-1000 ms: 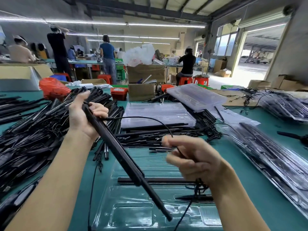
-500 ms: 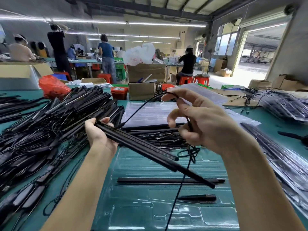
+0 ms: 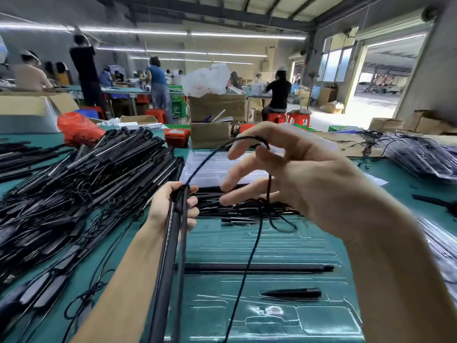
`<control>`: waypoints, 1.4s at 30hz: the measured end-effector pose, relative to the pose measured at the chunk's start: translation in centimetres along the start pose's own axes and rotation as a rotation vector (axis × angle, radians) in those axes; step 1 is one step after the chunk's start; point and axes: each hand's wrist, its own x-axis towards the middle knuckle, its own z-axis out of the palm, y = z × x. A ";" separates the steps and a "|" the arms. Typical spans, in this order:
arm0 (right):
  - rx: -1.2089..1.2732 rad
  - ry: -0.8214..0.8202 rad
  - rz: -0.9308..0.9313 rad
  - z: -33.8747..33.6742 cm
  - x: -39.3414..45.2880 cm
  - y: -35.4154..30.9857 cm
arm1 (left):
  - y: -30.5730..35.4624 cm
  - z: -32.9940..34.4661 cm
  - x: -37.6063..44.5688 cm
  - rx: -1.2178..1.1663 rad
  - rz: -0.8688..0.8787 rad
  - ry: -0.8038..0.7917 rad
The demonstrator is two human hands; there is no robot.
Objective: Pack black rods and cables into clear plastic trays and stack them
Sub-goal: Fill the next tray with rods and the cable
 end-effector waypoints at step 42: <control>-0.264 1.008 0.213 -7.4 2.3 2.7 | -2.5 -2.8 -0.3 0.085 0.335 0.514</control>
